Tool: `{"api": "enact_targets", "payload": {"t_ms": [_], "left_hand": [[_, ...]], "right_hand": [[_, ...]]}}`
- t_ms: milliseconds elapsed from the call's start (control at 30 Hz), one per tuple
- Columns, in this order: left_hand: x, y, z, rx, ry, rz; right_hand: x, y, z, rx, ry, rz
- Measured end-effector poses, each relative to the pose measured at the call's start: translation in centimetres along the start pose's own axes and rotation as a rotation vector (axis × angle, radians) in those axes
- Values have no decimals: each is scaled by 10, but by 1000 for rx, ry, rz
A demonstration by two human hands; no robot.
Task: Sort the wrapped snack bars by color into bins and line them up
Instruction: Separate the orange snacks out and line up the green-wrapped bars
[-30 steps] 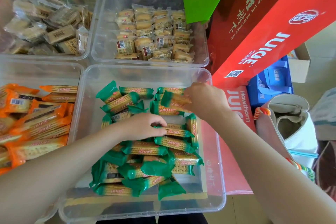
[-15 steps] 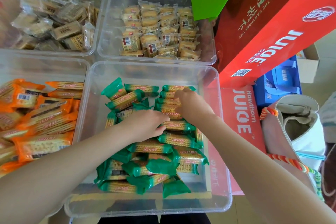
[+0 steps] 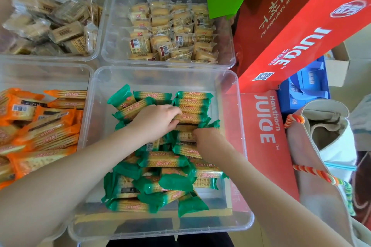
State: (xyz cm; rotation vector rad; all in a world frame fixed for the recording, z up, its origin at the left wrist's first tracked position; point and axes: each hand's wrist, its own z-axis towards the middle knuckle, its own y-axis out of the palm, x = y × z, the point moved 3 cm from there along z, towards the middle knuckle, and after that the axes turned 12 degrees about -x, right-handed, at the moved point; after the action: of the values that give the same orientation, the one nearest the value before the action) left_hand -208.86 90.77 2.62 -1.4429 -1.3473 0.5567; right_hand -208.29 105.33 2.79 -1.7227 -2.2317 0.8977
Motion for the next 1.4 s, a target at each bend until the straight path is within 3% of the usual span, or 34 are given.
{"api": "enact_targets", "payload": {"t_ms": [467, 567, 767, 1000, 1233, 1400], "left_hand": [[-1, 10, -12, 200, 37, -47], [-2, 11, -13, 205, 55, -38], [4, 18, -12, 225, 136, 31], [9, 18, 0, 234, 48, -145], [-1, 14, -2, 120, -16, -218], [5, 11, -3, 98, 0, -198]], "right_hand": [[-11, 26, 8, -46, 105, 92], [-7, 24, -1, -74, 116, 19], [-11, 22, -4, -20, 155, 110], [-9, 18, -6, 123, 213, 1], [-4, 9, -19, 231, 81, -92], [3, 6, -28, 296, -28, 80]]}}
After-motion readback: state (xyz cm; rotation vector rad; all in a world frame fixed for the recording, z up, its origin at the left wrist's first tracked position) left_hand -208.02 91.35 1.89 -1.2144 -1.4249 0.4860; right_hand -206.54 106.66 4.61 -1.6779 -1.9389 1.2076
